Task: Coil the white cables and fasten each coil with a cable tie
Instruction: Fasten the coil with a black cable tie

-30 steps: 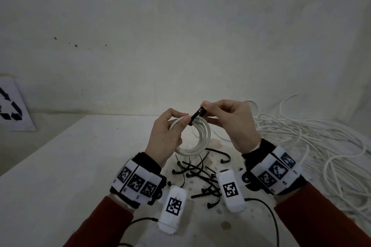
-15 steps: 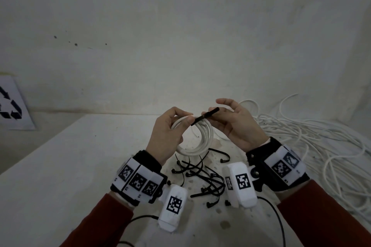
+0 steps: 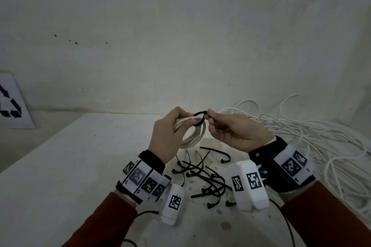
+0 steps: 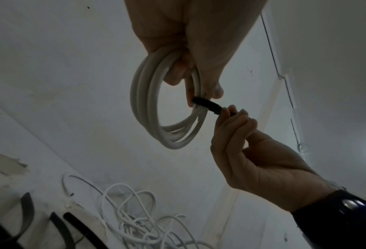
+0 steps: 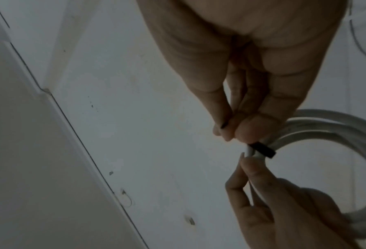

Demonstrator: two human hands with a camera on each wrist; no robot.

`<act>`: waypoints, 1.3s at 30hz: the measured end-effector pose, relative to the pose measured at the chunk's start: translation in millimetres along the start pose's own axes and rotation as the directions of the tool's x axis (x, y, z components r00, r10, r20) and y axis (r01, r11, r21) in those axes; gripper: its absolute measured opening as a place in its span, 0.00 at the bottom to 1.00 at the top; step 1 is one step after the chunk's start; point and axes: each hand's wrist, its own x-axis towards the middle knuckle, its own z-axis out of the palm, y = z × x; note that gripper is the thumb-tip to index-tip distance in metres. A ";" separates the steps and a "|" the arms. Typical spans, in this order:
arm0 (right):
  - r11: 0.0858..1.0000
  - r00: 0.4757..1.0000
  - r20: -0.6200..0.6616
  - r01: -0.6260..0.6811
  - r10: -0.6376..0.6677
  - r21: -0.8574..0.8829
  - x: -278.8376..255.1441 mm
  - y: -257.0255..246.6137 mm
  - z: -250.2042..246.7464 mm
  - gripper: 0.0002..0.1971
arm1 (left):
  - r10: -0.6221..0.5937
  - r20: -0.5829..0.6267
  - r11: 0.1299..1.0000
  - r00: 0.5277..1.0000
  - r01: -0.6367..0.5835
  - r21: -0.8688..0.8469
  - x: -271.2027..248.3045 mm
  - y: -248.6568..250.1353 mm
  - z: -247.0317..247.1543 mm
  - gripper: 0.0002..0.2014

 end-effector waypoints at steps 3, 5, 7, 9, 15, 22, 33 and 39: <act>1.000 1.000 -0.004 0.019 -0.019 -0.009 -0.2 7.1 3.2 0.07 | -0.087 -0.088 0.995 0.992 0.082 -0.062 4.3 -9.2 1.0 0.05; 0.998 0.999 -0.014 0.045 -0.046 -0.044 1.3 13.1 5.3 0.06 | -0.124 -0.114 0.989 0.986 0.113 -0.095 7.4 -12.3 2.1 0.07; 0.993 0.996 -0.012 0.084 -0.085 -0.080 3.1 17.8 5.2 0.06 | -0.130 -0.118 0.989 0.985 0.119 -0.089 7.9 -11.5 4.5 0.08; 0.987 0.994 0.008 0.107 -0.107 -0.116 4.0 20.7 3.7 0.05 | -0.131 -0.123 0.989 0.984 0.121 -0.085 7.3 -9.7 5.9 0.08; 0.986 0.990 0.103 0.107 -0.094 -0.131 4.3 28.8 1.3 0.11 | -0.122 -0.148 0.989 0.981 0.108 -0.101 7.5 -11.6 6.4 0.07; 0.982 0.979 0.193 0.102 -0.070 -0.161 -1.6 26.2 -1.2 0.13 | 0.058 -0.122 0.998 0.991 -0.061 -0.023 9.1 -2.9 3.6 0.02; 0.997 0.971 0.236 0.013 -0.031 0.076 4.9 27.2 5.6 0.15 | 0.241 0.019 0.968 0.970 -0.242 0.060 13.9 -7.9 0.8 0.05; 0.998 0.984 0.173 0.045 -0.051 0.036 5.7 26.0 8.0 0.18 | 0.270 0.008 0.954 0.963 -0.269 0.135 16.3 -11.1 -1.7 0.05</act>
